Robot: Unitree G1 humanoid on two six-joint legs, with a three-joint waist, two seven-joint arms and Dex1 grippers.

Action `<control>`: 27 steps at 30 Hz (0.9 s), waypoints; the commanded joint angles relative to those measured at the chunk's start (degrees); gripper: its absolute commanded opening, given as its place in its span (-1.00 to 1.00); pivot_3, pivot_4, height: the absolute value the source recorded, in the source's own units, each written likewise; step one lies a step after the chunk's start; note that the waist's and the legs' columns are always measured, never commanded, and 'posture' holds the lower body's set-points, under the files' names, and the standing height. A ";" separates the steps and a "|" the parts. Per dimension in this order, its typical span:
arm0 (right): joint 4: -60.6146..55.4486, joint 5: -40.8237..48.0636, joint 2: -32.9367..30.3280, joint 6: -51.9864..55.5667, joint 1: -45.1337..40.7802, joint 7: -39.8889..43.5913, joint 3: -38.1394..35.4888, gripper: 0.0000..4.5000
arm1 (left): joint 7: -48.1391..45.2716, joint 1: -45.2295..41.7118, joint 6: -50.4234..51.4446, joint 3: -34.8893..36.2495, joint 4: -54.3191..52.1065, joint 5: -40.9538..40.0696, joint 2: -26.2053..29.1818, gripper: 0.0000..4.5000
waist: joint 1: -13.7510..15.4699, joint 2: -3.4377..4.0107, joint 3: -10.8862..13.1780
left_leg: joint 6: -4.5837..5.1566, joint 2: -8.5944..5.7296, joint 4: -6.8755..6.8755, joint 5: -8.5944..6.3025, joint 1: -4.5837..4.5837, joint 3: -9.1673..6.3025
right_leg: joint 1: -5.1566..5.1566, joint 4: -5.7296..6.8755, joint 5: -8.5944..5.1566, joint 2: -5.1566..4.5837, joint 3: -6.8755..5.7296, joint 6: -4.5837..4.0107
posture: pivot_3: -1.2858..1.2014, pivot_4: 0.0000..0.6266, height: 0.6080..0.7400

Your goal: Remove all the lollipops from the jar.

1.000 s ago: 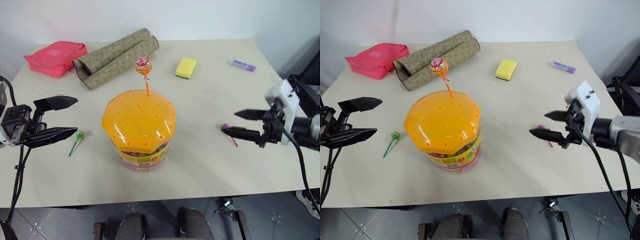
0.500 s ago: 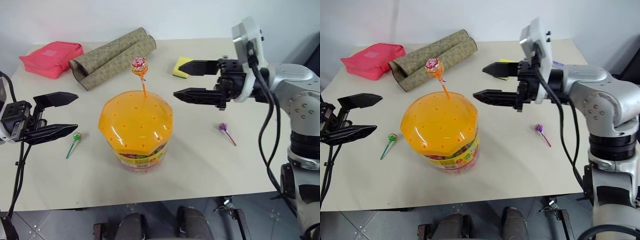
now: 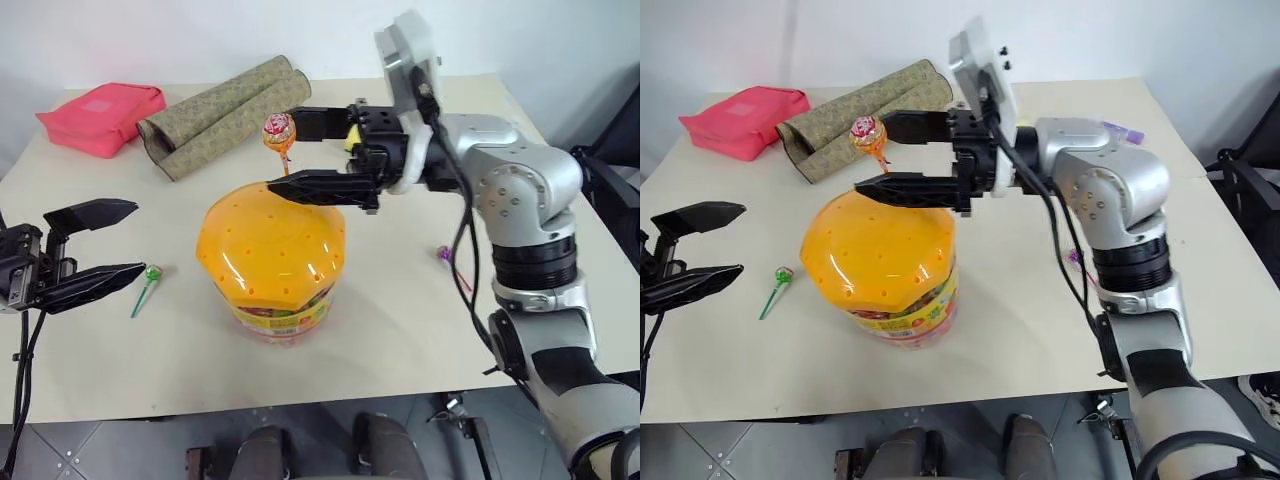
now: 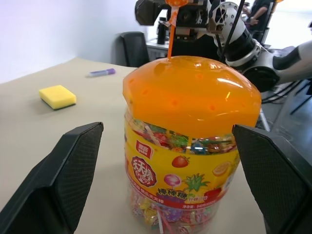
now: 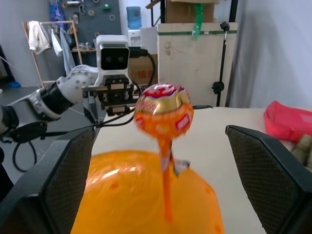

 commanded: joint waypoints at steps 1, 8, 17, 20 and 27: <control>-0.37 -1.47 0.97 -2.81 -1.90 1.22 0.05 0.71 | 1.15 1.24 -0.26 2.86 -2.43 -1.68 -0.21 1.00 | -0.02 0.00 0.00 | 0.00 0.00 0.00 0.00 0.00 0.00 | 0.00 0.00 0.00 0.00 0.00 0.00 | 0.03 -0.52 1.00; 0.20 -2.24 2.75 -3.23 -2.97 0.84 -1.01 -0.31 | 2.42 2.95 -0.58 3.55 -3.86 -2.63 -0.75 1.00 | -0.16 0.00 0.00 | 0.00 0.01 -0.01 0.00 0.01 0.00 | -0.01 0.00 0.00 0.01 0.00 0.00 | 0.03 -0.52 1.00; 3.15 -3.24 2.98 -5.47 -8.22 -0.32 -3.98 -0.98 | 2.41 1.88 -0.95 2.51 -3.41 -3.01 -0.67 1.00 | -0.22 0.00 0.00 | -0.01 0.01 -0.03 -0.01 0.00 0.01 | -0.05 0.01 0.00 0.01 0.01 0.00 | 0.03 -0.52 1.00; 5.58 -3.94 2.74 -7.08 -9.80 -0.29 -5.12 -0.98 | 1.83 0.59 -1.04 1.03 -2.78 -2.92 -0.42 1.00 | -0.18 -0.01 0.00 | -0.01 0.01 -0.03 -0.01 0.00 0.03 | -0.05 0.01 0.00 0.01 0.01 0.00 | 0.03 -0.52 1.00; 10.44 -9.65 -5.07 -8.00 -11.27 -1.68 -6.66 -0.98 | -0.57 -3.06 -1.07 -2.03 0.02 -1.94 0.69 1.00 | -0.14 -0.01 0.00 | -0.01 0.00 -0.03 -0.01 -0.01 0.05 | -0.06 0.02 0.00 0.01 0.02 -0.01 | 0.03 -0.52 1.00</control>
